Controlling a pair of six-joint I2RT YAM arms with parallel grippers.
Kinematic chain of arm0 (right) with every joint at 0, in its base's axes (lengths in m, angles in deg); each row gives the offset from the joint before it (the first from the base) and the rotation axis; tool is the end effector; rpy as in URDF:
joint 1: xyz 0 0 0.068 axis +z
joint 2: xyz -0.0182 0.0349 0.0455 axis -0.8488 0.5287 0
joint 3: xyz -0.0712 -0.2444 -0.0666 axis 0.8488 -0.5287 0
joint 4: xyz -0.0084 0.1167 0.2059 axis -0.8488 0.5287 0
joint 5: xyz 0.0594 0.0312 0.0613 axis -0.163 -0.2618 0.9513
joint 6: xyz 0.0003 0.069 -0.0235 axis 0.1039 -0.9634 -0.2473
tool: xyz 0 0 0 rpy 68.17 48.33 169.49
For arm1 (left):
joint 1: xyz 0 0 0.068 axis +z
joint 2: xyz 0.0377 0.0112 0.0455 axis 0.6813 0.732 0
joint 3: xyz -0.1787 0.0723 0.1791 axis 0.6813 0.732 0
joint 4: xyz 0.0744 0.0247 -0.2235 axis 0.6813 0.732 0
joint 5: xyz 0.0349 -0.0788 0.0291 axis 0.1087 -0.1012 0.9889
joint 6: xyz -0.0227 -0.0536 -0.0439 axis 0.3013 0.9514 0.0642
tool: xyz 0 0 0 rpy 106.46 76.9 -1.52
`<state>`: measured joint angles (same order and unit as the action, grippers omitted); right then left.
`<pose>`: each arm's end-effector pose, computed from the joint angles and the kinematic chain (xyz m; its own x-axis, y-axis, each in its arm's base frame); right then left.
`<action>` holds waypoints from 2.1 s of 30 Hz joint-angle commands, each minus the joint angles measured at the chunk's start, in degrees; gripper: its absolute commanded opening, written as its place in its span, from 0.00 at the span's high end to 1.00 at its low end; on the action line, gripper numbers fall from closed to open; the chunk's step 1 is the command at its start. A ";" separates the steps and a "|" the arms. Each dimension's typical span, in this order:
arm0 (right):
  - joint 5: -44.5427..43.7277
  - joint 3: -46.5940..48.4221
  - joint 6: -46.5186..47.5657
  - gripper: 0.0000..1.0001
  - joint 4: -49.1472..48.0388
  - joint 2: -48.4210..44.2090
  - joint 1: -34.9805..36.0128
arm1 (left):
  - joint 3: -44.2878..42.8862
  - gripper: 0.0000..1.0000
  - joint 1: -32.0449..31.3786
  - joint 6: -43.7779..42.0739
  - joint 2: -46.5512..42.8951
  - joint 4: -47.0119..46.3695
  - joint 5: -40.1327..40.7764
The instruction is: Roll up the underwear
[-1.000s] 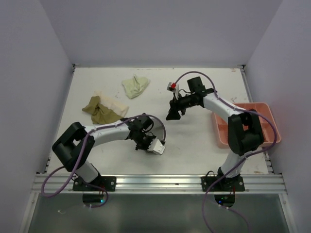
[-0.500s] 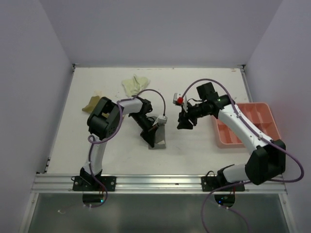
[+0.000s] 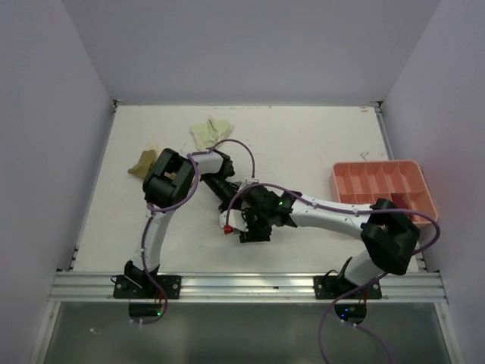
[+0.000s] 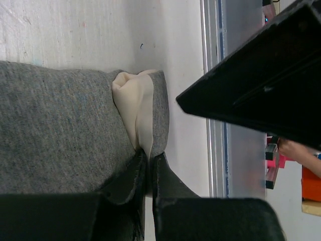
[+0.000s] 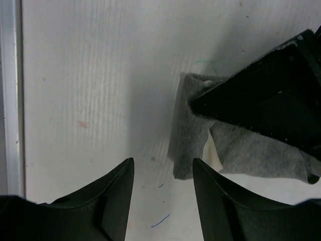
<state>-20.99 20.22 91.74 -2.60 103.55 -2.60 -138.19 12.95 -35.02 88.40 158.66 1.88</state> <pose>0.1501 0.2472 0.1796 0.1898 -0.8433 -0.5028 -0.9815 -0.1490 -0.1206 0.2693 -0.2177 0.0923 -0.5385 0.7493 -0.3855 0.5623 -0.0212 -0.8267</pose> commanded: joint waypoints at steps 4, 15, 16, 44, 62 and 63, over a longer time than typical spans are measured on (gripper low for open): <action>-6.66 -0.93 -0.43 0.48 -11.30 2.45 2.96 | 1.55 0.96 0.47 -1.73 4.06 -8.40 13.81; -5.26 -2.25 -0.87 0.83 -15.09 8.87 4.02 | 2.08 0.90 0.73 -0.59 3.09 -9.54 13.11; -4.81 -2.07 -1.48 0.88 -15.00 8.96 3.93 | 2.16 0.88 0.73 -0.50 2.65 -9.54 12.84; 40.01 21.39 -9.13 1.00 3.55 33.91 -11.54 | 43.05 0.00 27.19 26.26 -70.22 -64.50 17.66; 46.52 29.57 -10.45 1.00 10.40 43.41 -14.26 | 63.90 0.07 -6.53 -6.49 -88.46 -50.15 35.50; 46.61 30.09 -10.54 1.00 10.41 43.59 -14.26 | 62.56 0.07 -7.35 -5.09 -85.79 -50.24 35.43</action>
<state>29.55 49.72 79.85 5.46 144.20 -17.00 -69.78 9.62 -43.85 -4.98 110.38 31.30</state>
